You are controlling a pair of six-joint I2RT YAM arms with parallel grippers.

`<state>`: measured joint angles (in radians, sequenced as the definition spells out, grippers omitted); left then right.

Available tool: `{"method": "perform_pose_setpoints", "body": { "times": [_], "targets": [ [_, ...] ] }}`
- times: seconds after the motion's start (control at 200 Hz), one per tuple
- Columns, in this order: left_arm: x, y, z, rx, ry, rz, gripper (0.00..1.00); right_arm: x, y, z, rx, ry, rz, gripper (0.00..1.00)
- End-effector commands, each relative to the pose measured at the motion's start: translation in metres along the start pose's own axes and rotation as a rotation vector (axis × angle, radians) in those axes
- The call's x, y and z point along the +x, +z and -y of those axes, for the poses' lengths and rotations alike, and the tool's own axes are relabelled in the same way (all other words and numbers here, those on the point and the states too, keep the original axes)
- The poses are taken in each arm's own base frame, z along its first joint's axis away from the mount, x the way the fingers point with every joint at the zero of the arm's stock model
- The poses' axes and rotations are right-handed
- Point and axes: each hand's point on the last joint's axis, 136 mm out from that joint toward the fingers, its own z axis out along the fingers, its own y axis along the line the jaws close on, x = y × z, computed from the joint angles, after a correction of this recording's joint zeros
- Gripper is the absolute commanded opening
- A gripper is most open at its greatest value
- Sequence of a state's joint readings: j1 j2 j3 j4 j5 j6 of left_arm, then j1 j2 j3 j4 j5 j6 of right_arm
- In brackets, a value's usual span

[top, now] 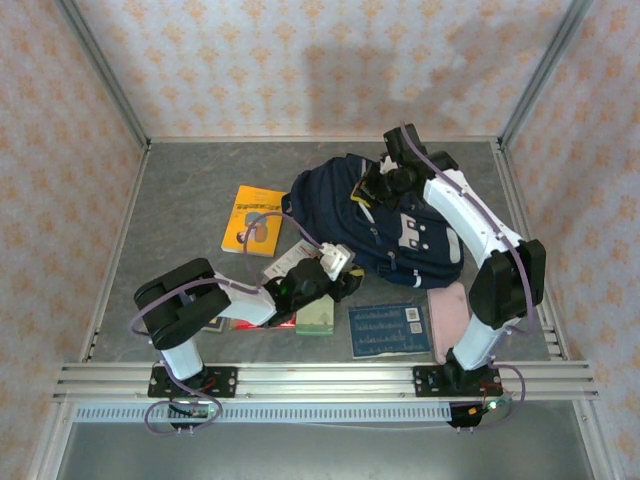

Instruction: Pack the student bag

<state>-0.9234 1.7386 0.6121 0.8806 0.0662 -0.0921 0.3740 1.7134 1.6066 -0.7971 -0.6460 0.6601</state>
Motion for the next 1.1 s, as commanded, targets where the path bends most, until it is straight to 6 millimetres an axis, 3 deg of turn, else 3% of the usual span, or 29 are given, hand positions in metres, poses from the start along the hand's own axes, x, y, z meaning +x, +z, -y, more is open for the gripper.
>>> {"method": "perform_pose_setpoints", "body": {
  "times": [0.0, 0.105, 0.235, 0.58, 1.096],
  "targets": [
    [-0.023, 0.007, 0.008, 0.020, -0.013, 0.078, 0.52, -0.002, -0.023, -0.026, -0.101, 0.000, 0.043, 0.00],
    [-0.023, 0.013, 0.006, 0.002, -0.009, 0.074, 0.50, -0.001, -0.023, -0.025, -0.103, 0.005, 0.040, 0.00],
    [-0.020, 0.019, 0.000, -0.034, 0.001, 0.065, 0.39, 0.001, -0.022, -0.025, -0.108, 0.005, 0.035, 0.00],
    [-0.024, 0.021, -0.007, -0.033, 0.022, 0.041, 0.00, 0.005, -0.018, -0.010, -0.069, -0.009, 0.024, 0.00],
    [-0.010, -0.009, -0.035, -0.072, 0.001, -0.027, 0.00, 0.001, -0.018, 0.005, -0.005, -0.071, 0.030, 0.00]
  ]
}}
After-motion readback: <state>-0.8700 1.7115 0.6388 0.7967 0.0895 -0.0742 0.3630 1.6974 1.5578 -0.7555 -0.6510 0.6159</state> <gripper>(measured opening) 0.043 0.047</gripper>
